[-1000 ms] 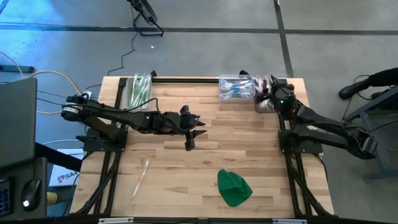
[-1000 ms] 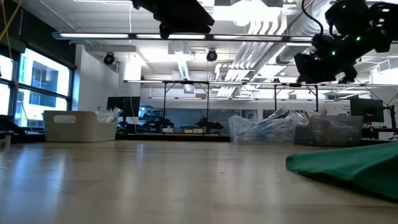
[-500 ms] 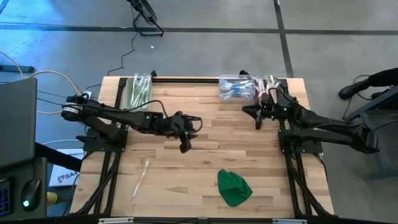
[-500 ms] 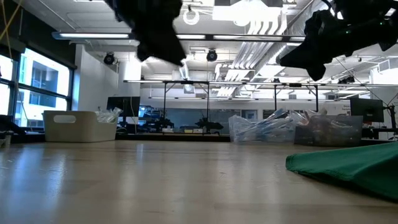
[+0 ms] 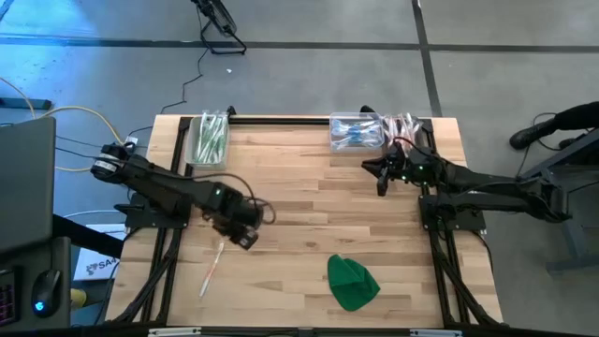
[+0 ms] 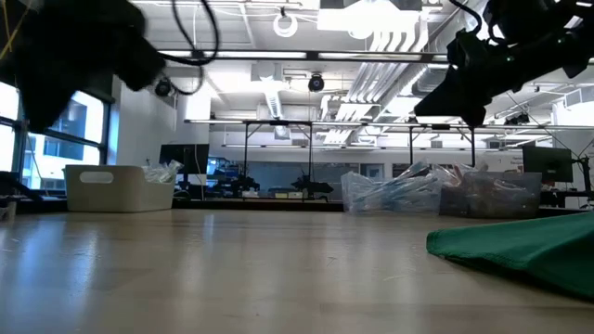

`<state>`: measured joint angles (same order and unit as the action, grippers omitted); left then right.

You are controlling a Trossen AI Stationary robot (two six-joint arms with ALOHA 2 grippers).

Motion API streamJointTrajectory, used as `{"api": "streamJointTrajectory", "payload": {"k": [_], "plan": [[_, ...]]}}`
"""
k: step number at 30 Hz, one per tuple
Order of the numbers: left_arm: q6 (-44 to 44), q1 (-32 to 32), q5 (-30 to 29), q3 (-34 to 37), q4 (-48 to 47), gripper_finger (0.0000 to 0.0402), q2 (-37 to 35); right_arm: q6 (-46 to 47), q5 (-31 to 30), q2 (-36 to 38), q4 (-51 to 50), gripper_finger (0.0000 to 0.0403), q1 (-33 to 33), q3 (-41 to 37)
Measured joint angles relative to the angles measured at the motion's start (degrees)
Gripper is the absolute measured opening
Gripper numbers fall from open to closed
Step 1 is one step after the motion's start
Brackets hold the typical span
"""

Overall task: Pick & Place Toothbrushes
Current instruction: Put the orange toothbrush into the black bin

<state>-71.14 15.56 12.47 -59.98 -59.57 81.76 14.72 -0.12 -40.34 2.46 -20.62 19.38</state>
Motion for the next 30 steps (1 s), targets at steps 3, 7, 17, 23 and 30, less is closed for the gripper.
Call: {"api": "streamJointTrajectory", "payload": {"k": [3, 7, 17, 23, 30], "plan": [[-4.19, 4.86, -0.58, 0.01, -1.97, 0.0131, 0.00, 0.00, 0.06, -1.00, 0.03, 0.0041, 0.02, 0.00], [-12.21, 11.31, -4.85, 0.01, -1.92, 0.0131, 0.00, 0.00, 0.08, -2.11, 0.18, 0.0041, 0.02, 0.00], [-36.70, 24.93, -12.92, 0.01, -1.77, 0.0131, 0.18, 0.46, 2.50, -3.23, 5.35, 0.0041, 0.02, 0.00], [-48.47, 30.93, -14.29, 0.06, 0.20, 0.0131, 3.45, 0.48, 6.69, -3.23, 8.24, 0.0041, 0.03, 0.02], [-55.08, 33.74, -14.60, 0.10, 3.42, 0.0131, 8.71, 0.48, 6.55, -3.23, 9.05, 0.0041, 0.02, 0.04]]}}
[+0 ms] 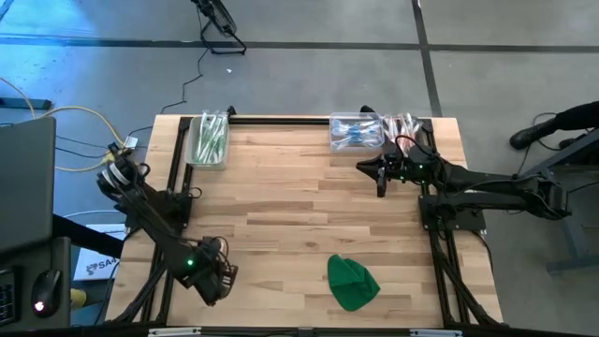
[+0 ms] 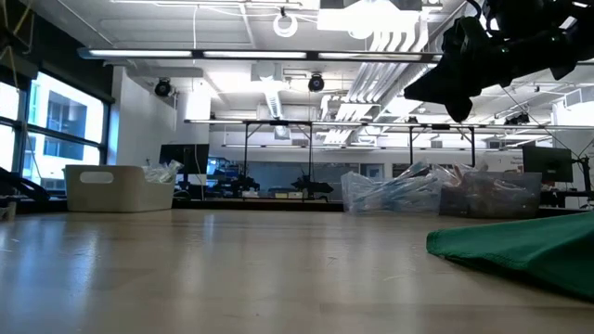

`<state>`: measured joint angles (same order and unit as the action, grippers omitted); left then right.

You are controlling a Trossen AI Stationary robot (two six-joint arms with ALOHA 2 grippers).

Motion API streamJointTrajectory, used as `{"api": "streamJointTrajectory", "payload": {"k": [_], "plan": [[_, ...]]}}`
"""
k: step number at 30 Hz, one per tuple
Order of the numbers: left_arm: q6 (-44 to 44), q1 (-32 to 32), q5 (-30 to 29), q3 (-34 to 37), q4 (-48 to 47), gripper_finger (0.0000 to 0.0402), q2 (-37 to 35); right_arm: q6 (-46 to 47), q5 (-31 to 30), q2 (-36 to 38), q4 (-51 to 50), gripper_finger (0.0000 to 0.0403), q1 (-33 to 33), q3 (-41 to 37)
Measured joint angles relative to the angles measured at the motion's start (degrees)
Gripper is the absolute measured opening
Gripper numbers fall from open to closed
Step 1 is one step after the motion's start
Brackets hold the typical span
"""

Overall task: Pick & Place Toothbrushes
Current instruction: Put the orange toothbrush into the black bin

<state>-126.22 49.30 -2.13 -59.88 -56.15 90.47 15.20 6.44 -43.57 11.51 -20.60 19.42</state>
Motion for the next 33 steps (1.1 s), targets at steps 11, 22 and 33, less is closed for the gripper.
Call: {"api": "streamJointTrajectory", "payload": {"k": [11, 22, 33], "plan": [[-3.51, -0.13, 1.45, 2.49, 3.09, 0.0131, 2.04, 0.00, 0.07, 0.00, -0.09, 0.0041, 0.05, 0.00], [-1.54, -0.13, 3.34, 11.51, 15.62, 0.0131, 1.73, -0.24, -0.28, 0.00, -0.09, 0.0041, 2.38, 0.00], [0.79, -0.15, 3.06, 11.62, 16.14, 0.0026, 1.73, -0.45, -0.51, 0.00, -0.09, 0.0041, 3.04, 0.00]]}}
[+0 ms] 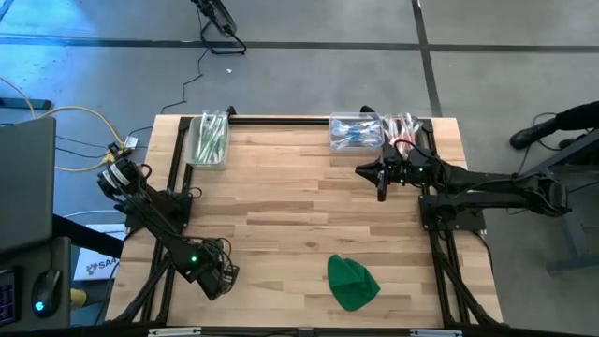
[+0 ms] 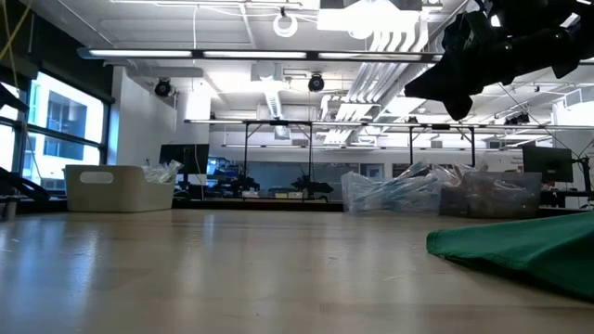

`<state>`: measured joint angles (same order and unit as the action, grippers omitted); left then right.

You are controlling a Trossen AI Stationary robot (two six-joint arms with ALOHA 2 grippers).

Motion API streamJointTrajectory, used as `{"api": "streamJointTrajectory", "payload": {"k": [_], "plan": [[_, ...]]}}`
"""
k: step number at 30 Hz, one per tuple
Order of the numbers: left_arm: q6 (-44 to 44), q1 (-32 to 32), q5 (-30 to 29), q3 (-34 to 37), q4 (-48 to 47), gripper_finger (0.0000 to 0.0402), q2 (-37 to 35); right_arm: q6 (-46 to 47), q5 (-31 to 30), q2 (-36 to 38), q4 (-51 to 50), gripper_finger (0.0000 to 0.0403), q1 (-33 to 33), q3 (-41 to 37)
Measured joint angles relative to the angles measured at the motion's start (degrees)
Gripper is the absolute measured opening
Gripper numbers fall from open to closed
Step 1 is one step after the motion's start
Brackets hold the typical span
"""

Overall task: Pick & Place Toothbrushes
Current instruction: Put the orange toothbrush into the black bin

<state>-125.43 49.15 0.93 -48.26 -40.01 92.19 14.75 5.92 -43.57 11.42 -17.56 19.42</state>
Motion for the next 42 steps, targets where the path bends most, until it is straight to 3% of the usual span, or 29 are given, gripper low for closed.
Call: {"api": "streamJointTrajectory", "payload": {"k": [3, 7, 11, 21, 25, 34, 42], "plan": [[0.91, 0.00, -0.01, 0.01, -0.02, 0.0010, 0.01, -0.01, 0.05, 0.00, 0.00, 0.0041, 0.00, 0.00], [3.34, 0.00, -0.34, 0.05, -0.02, 0.0023, 0.05, -0.01, 0.12, 0.00, 0.00, 0.0041, 0.00, 0.00], [8.35, 0.06, -3.54, 0.05, -0.14, 0.0012, -0.36, -0.03, 0.30, 0.00, 0.02, 0.0041, 0.00, 0.00], [18.01, -0.26, -30.74, 0.43, -0.74, 0.0008, -5.56, -0.04, 11.96, 0.02, 4.74, 0.0041, -0.04, -0.02], [23.97, -2.84, -35.73, 0.36, -0.35, 0.0008, -7.50, -0.03, 15.55, 0.02, 8.52, 0.0041, -0.04, -0.02], [53.32, -15.91, -36.12, 0.23, 10.68, 0.0007, -9.34, 0.13, 16.74, 0.02, 11.50, 0.0041, 1.16, -0.04], [85.55, -29.60, -29.66, 0.21, 33.49, 0.0006, -9.43, -5.57, 16.61, 0.02, 11.50, 0.0041, 6.72, -0.04]]}}
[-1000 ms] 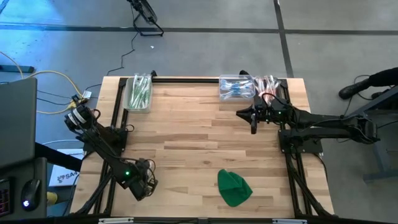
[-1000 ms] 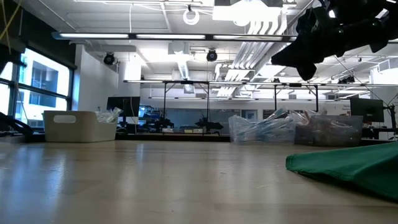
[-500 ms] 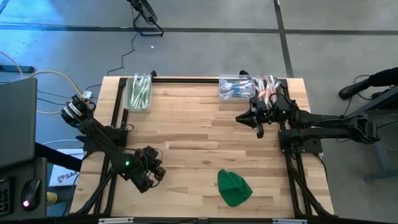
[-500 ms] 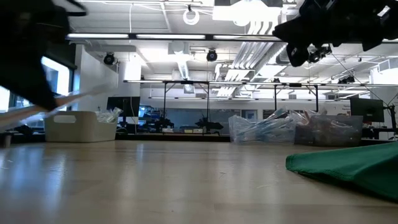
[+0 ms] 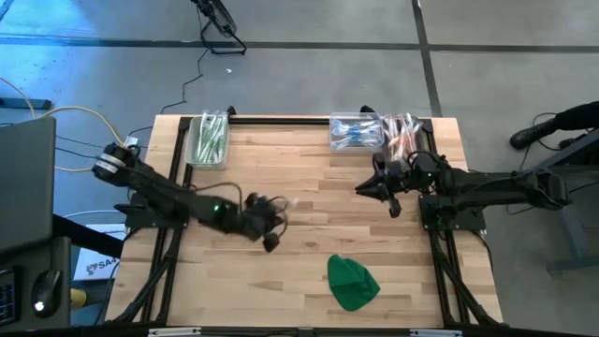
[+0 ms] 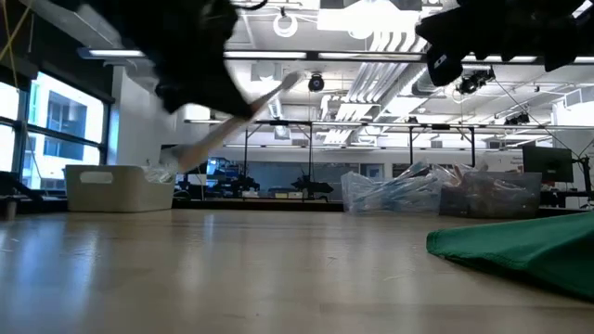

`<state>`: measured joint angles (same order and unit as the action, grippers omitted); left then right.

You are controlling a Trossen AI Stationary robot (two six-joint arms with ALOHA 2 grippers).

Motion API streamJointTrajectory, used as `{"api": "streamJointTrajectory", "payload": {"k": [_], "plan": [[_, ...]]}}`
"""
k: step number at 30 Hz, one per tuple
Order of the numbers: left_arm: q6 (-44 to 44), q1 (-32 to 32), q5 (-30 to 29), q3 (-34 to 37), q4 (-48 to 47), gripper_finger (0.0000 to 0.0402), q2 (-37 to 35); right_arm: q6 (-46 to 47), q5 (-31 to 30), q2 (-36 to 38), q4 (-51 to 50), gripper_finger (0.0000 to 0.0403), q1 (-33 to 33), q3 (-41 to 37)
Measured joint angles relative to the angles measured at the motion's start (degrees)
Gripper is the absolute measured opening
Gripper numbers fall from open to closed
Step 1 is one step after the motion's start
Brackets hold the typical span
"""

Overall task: Pick & Place Toothbrushes
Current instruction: Put the orange toothbrush into the black bin

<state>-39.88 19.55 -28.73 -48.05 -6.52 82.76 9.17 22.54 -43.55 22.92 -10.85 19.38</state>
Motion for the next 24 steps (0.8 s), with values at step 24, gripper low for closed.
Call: {"api": "streamJointTrajectory", "payload": {"k": [24], "plan": [[29.29, -14.29, 18.18, -0.04, 29.94, 0.0006, -0.07, -1.63, -15.12, -21.81, 25.51, 0.0068, 7.99, -0.04]]}}
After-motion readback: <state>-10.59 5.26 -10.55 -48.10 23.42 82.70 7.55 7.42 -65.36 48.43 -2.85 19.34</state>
